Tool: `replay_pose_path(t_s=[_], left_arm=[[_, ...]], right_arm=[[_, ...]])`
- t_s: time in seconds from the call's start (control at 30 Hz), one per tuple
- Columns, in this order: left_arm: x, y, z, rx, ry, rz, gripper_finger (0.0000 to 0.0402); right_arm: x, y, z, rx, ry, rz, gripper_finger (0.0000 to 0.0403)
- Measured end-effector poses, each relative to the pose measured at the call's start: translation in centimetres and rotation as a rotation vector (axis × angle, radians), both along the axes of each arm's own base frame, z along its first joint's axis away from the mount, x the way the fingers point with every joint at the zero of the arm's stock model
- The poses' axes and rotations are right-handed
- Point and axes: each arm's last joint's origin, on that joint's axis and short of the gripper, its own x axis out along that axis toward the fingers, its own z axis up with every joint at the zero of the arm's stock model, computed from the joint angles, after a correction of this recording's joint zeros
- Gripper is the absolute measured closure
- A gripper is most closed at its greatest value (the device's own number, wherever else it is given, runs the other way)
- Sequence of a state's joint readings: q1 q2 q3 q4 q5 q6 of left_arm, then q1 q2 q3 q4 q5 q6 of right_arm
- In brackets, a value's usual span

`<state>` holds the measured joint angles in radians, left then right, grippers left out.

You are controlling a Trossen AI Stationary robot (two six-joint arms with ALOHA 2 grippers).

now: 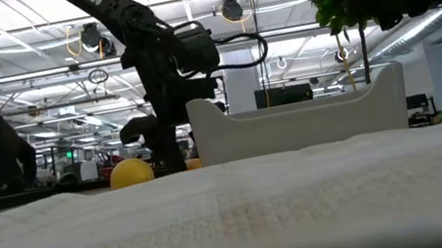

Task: Pick and placing Produce into tupperware
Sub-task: Put the yellow banana into the gray bin

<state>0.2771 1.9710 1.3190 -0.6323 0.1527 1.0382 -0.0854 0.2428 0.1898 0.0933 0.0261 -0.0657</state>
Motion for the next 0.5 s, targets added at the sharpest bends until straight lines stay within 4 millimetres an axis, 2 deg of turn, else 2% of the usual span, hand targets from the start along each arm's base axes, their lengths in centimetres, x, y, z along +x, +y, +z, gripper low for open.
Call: replay_pose_path(t_s=[0.27,0.5], left_arm=[[0.1,0.1,-1.1,-0.002,0.03,-0.006,0.0139],[0.1,0.1,-1.1,0.0,0.033,-0.004,0.0157]], right_arm=[[0.0,0.0,0.0,-0.001,0.0,0.0,0.0403],[0.0,0.0,0.0,-0.002,0.001,0.001,0.0403]])
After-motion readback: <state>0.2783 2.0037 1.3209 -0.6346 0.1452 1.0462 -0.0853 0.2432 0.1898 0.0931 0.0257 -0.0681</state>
